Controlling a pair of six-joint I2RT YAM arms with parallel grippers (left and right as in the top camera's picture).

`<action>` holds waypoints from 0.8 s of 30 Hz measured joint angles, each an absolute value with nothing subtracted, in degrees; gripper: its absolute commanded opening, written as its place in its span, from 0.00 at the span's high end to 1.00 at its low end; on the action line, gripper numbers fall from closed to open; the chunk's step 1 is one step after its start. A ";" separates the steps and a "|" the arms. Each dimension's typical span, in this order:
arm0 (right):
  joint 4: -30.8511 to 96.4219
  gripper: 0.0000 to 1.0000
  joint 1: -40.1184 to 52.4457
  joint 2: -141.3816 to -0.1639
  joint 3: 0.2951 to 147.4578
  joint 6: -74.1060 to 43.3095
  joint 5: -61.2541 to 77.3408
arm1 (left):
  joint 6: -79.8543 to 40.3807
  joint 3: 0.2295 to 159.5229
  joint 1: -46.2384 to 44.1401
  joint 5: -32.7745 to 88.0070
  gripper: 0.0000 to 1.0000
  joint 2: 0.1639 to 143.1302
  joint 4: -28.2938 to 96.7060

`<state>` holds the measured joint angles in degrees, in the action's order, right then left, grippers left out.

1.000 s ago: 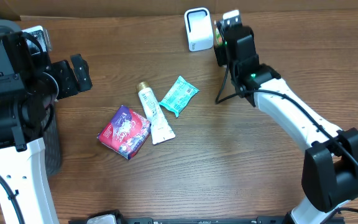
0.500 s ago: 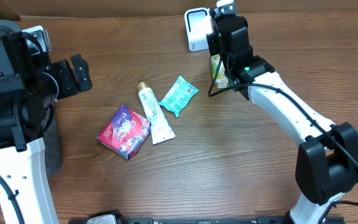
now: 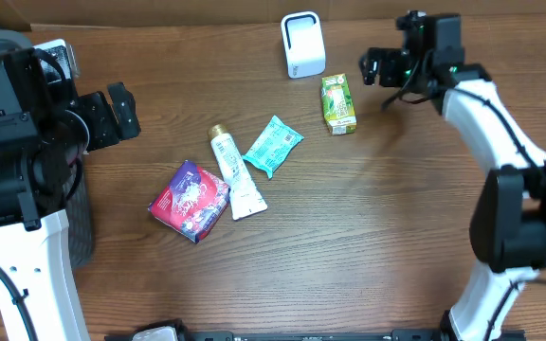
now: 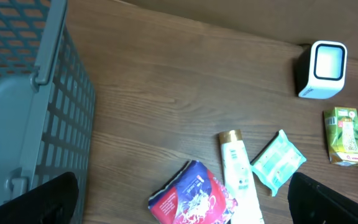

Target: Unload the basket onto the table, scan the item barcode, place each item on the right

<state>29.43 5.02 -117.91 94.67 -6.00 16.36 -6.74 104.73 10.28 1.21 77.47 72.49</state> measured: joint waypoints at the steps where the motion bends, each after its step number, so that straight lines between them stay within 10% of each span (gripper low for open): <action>1: 32.32 0.00 4.99 -119.85 97.19 -5.78 16.95 | -6.74 104.73 10.28 1.21 0.00 77.47 72.49; 24: 49.19 0.04 7.27 -131.46 117.84 -2.81 18.33 | -6.74 104.73 10.28 1.19 0.00 77.47 72.49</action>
<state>49.19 7.27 -131.46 117.84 -2.81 18.33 -6.74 104.73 10.28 1.19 77.47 72.49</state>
